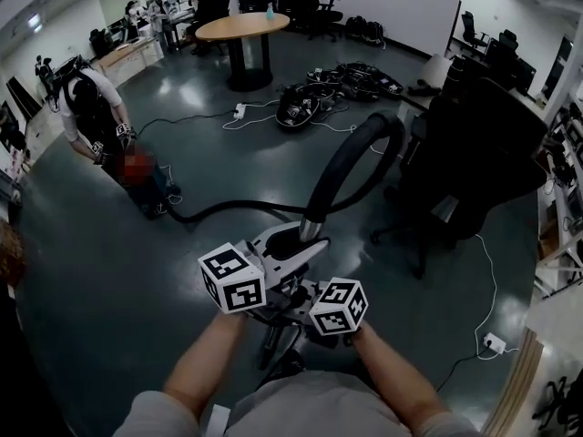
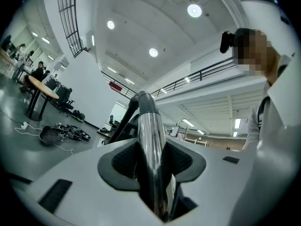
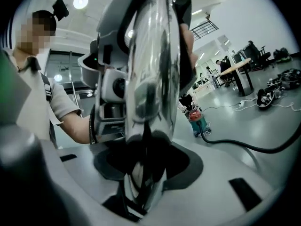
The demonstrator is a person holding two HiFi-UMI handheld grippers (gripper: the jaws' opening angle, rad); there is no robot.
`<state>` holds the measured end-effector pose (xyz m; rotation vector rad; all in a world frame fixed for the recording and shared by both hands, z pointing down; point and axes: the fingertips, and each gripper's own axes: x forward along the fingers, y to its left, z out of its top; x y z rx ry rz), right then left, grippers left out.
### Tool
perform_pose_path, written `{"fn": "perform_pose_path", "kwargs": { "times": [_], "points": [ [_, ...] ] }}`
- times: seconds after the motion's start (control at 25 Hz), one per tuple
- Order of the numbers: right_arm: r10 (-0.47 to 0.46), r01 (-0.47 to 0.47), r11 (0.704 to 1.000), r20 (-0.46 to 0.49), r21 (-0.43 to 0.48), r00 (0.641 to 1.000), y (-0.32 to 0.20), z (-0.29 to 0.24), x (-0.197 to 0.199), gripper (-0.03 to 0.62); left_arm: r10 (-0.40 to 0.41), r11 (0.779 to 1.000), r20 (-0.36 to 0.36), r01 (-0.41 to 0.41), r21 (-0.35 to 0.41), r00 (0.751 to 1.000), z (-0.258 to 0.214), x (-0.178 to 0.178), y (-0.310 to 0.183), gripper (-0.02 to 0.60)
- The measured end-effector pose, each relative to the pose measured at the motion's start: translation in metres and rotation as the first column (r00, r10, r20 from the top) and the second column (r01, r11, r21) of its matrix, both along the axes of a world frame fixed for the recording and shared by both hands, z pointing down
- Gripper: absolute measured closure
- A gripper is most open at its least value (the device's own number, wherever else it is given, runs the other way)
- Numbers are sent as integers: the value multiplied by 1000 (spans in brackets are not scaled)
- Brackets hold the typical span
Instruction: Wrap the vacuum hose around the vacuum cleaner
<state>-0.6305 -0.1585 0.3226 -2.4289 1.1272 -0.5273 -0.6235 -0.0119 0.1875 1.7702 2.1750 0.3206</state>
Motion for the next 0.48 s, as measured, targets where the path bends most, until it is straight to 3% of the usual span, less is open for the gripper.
{"fn": "perform_pose_path", "kwargs": {
  "times": [0.12, 0.16, 0.2, 0.24, 0.48],
  "points": [
    [2, -1, 1000, -42, 29, 999, -9, -6, 2, 433, -1, 999, 54, 4, -41, 999, -8, -2, -5, 408],
    [13, -11, 1000, -54, 27, 998, -10, -7, 4, 437, -3, 999, 52, 6, -48, 999, -9, 0, -6, 408],
    [27, -26, 999, -62, 19, 998, -10, -7, 7, 499, -1, 999, 44, 4, -54, 999, -9, 3, -7, 408],
    [40, -39, 999, -67, 9, 997, -10, -7, 11, 511, 3, 998, 37, 0, -58, 999, -9, 7, -8, 408],
    [41, -41, 999, -63, 2, 997, -3, 1, 21, 514, -29, 999, 0, 29, -12, 1000, 1, 15, 2, 408]
  ]
}}
